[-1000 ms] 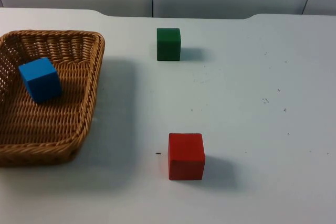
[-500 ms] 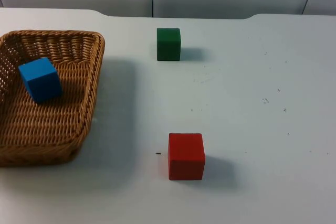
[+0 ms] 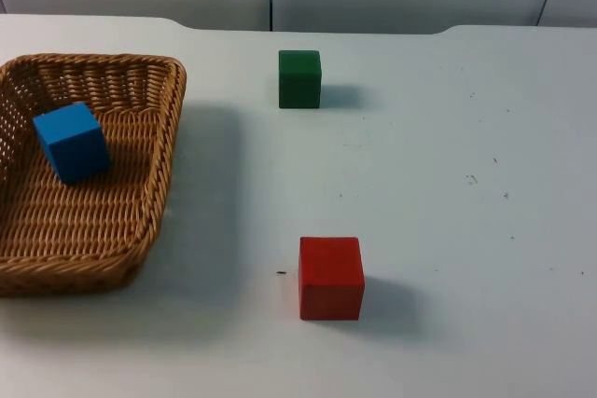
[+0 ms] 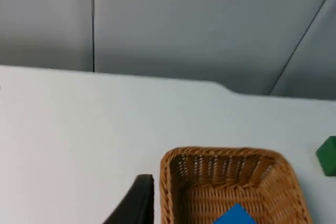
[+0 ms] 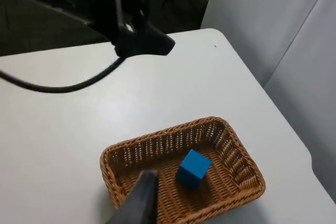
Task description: Pick up the basket with the left hand and place the blue cube into the basket with the right hand.
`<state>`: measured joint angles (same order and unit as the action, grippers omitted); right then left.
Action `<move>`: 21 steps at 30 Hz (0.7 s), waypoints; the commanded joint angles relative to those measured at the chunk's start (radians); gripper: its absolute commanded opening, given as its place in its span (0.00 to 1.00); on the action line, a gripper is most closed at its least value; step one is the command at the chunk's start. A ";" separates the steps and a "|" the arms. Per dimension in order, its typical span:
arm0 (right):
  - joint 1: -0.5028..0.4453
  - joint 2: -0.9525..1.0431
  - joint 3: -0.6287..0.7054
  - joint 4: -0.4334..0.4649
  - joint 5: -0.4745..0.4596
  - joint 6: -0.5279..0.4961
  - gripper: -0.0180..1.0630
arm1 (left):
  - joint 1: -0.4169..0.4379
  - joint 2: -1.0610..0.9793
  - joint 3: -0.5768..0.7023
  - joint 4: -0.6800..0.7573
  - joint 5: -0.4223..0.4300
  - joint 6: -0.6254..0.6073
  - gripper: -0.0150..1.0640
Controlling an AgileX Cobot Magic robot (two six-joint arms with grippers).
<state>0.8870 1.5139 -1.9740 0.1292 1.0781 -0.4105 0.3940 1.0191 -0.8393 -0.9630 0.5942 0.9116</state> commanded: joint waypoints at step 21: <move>0.005 -0.464 1.171 0.160 -0.717 -0.009 0.90 | -0.281 -0.591 0.257 0.248 0.243 -0.274 0.99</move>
<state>0.8870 1.0873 -0.8310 0.2759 0.3846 -0.4145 0.1266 0.4636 -0.5961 -0.7400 0.8237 0.6691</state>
